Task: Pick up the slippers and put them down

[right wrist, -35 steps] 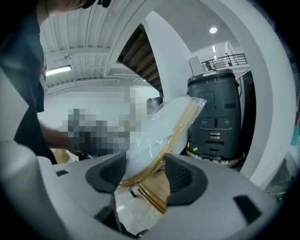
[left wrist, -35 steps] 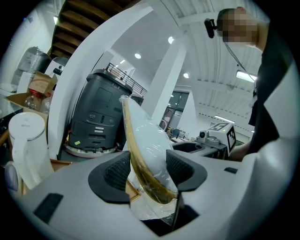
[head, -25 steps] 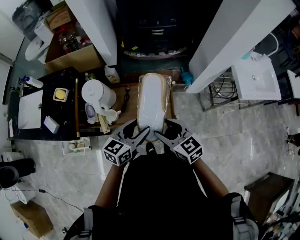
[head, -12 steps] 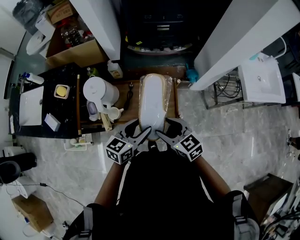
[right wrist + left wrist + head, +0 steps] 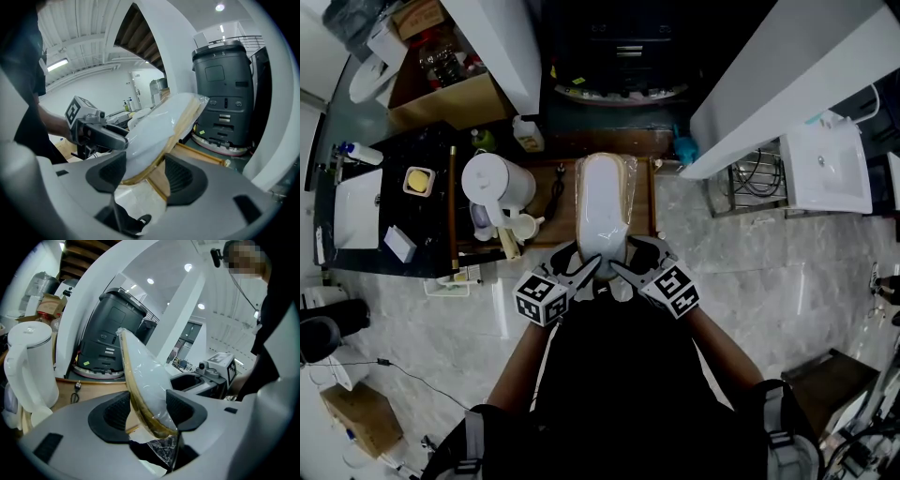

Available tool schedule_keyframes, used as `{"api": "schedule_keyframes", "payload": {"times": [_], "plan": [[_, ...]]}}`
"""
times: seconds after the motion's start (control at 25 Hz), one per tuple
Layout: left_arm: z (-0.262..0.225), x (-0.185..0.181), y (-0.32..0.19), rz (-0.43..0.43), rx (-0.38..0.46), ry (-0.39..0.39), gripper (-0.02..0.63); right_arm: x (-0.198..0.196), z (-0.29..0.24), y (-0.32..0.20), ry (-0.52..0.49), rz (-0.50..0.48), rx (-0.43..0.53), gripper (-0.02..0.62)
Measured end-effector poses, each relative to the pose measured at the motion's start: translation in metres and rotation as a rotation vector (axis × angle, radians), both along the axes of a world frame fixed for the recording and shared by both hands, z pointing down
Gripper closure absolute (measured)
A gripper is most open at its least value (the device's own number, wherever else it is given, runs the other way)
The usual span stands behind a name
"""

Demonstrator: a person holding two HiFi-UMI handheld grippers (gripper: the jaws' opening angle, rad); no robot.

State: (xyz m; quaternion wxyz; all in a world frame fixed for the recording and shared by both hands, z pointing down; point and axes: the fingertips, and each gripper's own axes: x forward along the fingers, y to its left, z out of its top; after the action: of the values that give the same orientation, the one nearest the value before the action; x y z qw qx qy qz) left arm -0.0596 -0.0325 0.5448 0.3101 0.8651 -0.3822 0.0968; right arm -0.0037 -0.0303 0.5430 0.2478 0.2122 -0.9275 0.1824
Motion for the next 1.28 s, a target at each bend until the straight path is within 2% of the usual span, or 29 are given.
{"api": "schedule_keyframes", "payload": {"times": [0.24, 0.52, 0.88, 1.28], "plan": [[0.023, 0.002, -0.004, -0.001, -0.04, -0.039, 0.37, 0.001, 0.022, -0.005, 0.051, -0.022, -0.018, 0.33], [0.044, 0.003, -0.007, -0.017, -0.091, -0.047, 0.37, 0.001, 0.046, -0.01, 0.081, -0.046, -0.061, 0.33], [0.083, 0.003, -0.015, 0.002, -0.161, -0.09, 0.37, 0.0, 0.083, -0.019, 0.136, -0.064, -0.117, 0.33], [0.115, 0.008, -0.024, 0.025, -0.212, -0.089, 0.37, 0.005, 0.117, -0.027, 0.161, -0.048, -0.176, 0.33]]}}
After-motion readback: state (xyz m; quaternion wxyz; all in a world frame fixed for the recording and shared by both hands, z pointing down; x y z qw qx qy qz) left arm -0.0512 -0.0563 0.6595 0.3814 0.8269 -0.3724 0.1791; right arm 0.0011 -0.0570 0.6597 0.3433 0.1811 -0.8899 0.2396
